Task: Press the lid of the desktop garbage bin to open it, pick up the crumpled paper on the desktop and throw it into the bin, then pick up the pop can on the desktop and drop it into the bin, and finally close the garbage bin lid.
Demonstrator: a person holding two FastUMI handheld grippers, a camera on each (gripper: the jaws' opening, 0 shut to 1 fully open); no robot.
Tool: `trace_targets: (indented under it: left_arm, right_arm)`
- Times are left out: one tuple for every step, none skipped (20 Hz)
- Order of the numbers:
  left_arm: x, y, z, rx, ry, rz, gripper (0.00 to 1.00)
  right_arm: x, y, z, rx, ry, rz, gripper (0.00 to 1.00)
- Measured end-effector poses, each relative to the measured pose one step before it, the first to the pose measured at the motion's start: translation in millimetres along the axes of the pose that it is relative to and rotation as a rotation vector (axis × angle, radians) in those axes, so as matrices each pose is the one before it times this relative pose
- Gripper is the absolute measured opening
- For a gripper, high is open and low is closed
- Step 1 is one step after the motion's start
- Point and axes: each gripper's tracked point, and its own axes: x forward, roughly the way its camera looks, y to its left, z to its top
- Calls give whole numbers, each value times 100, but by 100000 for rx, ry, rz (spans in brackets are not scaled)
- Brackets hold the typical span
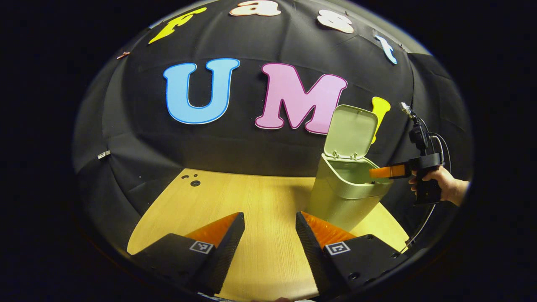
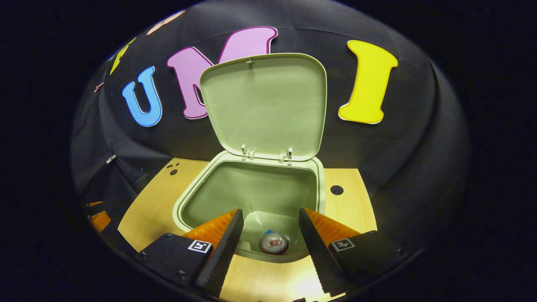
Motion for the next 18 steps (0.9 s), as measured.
trace_targets:
  left_arm:
    - [-73,-21,47,50,-45,3,82]
    - [-56,-6,59,105,21,-76,82]
    - [-131,59,-101,121,55,73,82]
    - [-27,-28,78,168,85,-151,82]
    - [-10,-106,-8,307,-20,-9,82]
    - [-5,-87,67,355,-49,-16,82]
    - [-121,68,-11,261,-68,4,81]
    - [-10,-43,104,61,-99,-18,82]
    - [-86,-71,-4,0,-62,-134,82]
    - [-9,-28,114,47,-30,-76,82]
    - [37,-44,13,76,-17,-59,82]
    - [11,-45,78,103,-17,-105,82]
    - [46,11,74,102,-199,33,82]
    - [19,-80,189,104,-223,-84,82]
    - [-128,13,152,67,-414,10,82]
    - [-41,-24,195,41,-307,-125,82]
    - [-134,3,45,194,-320,15,82]
    - [-57,81,65,254,-150,260,82]
  right_arm:
    - [-227,175,208,601,-600,664,87]
    - [-244,314,503,1055,-1425,1257,87]
    - [-319,434,552,1169,-2064,1611,87]
    - [-352,251,804,732,-2917,733,89]
    - [-380,464,1056,18,-3458,1113,91]
    - [-338,298,1194,-689,-3443,618,96]
    - [-396,283,1297,-1087,-4008,649,99]
    - [-162,375,1687,-1395,-4902,869,100]
    - [-290,523,1614,-1482,-4690,1299,99]
    - [-185,247,1377,-1823,-2670,256,98]
    - [-45,9,1116,-1837,-2545,-152,98]
    - [133,290,1309,-1358,-2188,681,98]
    - [224,139,1152,-772,-2204,202,98]
    - [274,33,1073,161,-1977,3,98]
    - [384,62,1038,835,-1893,42,98]
    - [438,58,876,1211,-1340,111,98]
    - [357,-19,570,593,-132,116,98]
    - [473,-141,886,-403,-813,-243,98]
